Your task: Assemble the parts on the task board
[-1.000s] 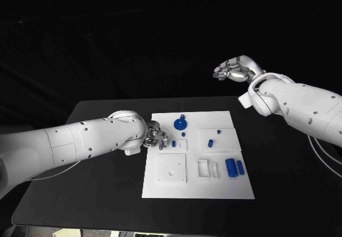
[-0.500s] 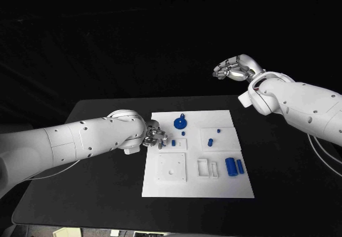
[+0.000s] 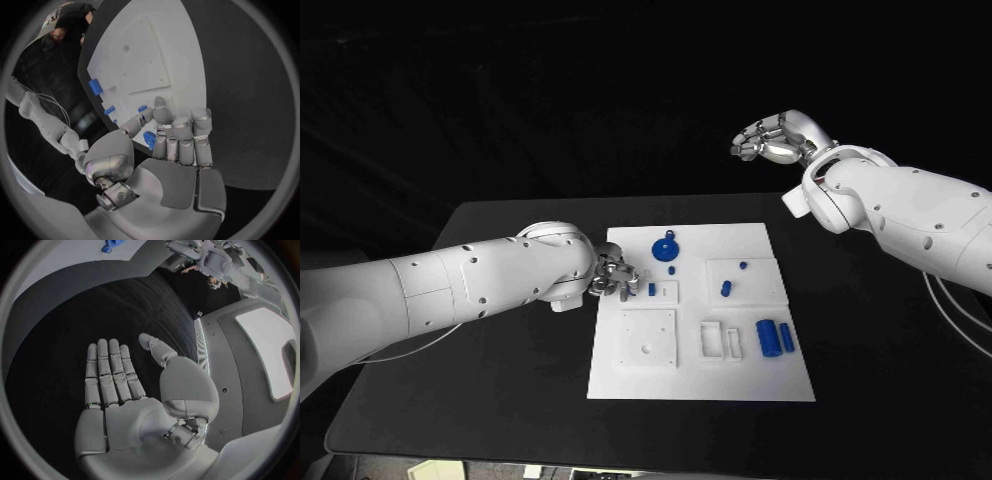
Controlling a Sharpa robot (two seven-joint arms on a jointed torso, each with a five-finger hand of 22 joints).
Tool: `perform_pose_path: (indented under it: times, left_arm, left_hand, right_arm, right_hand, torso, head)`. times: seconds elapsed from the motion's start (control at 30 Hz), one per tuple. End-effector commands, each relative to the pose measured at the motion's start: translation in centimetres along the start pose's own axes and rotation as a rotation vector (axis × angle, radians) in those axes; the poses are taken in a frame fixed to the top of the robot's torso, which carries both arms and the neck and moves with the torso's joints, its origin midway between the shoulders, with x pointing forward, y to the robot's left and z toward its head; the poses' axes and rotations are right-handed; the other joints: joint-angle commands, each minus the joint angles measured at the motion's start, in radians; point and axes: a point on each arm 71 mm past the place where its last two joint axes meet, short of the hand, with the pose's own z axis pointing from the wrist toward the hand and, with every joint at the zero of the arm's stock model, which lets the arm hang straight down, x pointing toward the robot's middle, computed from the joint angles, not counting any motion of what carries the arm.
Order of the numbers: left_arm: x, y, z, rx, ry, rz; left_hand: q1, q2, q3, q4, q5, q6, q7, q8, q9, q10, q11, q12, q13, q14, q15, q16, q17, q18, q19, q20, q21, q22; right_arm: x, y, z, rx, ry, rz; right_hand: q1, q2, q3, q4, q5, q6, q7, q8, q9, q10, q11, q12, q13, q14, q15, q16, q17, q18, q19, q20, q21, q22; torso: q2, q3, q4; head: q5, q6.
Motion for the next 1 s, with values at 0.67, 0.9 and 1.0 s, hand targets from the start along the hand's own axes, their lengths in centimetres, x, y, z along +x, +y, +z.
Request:
perform_pose_path:
  times: [0.67, 0.9, 1.0]
  left_arm:
    - [0.31, -0.15, 0.14, 0.023, 0.029, 0.032]
    - [0.14, -0.02, 0.24, 0.017, 0.021, 0.029]
    - [0.11, -0.08, 0.30, 0.017, 0.019, 0.029]
  left_hand:
    - [0.012, 0.010, 0.145, -0.013, 0.020, 0.007, 0.001, -0.005, 0.002, 0.005, -0.006, -0.007, 0.001, 0.009, -0.024, -0.007, 0.000, 0.011, -0.002, -0.103, 0.005, -0.001]
    - [0.012, 0.011, 0.145, -0.013, 0.019, 0.007, 0.001, -0.005, 0.003, 0.005, -0.006, -0.007, 0.001, 0.009, -0.024, -0.008, 0.000, 0.011, -0.002, -0.103, 0.005, -0.001]
    - [0.012, 0.011, 0.145, -0.013, 0.019, 0.007, 0.001, -0.006, 0.003, 0.005, -0.006, -0.007, 0.001, 0.009, -0.024, -0.008, 0.000, 0.011, -0.002, -0.103, 0.005, -0.001]
  right_arm:
    - [0.11, 0.18, 0.03, -0.010, 0.009, 0.010]
    - [0.12, 0.20, 0.00, -0.009, 0.009, 0.015]
    - [0.15, 0.22, 0.01, -0.010, 0.010, 0.016]
  right_hand:
    - [0.010, -0.001, -0.005, -0.001, 0.004, -0.005, 0.001, 0.005, -0.002, 0.007, 0.001, -0.009, -0.005, 0.006, -0.002, -0.008, -0.003, 0.001, -0.004, 0.006, -0.004, 0.001]
    - [0.010, 0.000, -0.006, -0.001, 0.004, -0.005, 0.001, 0.006, -0.002, 0.008, 0.001, -0.010, -0.006, 0.006, -0.002, -0.008, -0.003, 0.001, -0.004, 0.007, -0.004, 0.001]
    - [0.010, 0.000, -0.006, -0.001, 0.005, -0.005, 0.001, 0.006, -0.003, 0.008, 0.001, -0.010, -0.006, 0.006, -0.002, -0.008, -0.003, 0.002, -0.004, 0.007, -0.004, 0.001]
  torso:
    - [-0.001, 0.0000, -0.0003]
    - [0.000, 0.0004, -0.0003]
    - [0.000, 0.0001, -0.0003]
  head:
    - [-0.001, -0.003]
    - [-0.002, -0.002]
    - [-0.003, -0.003]
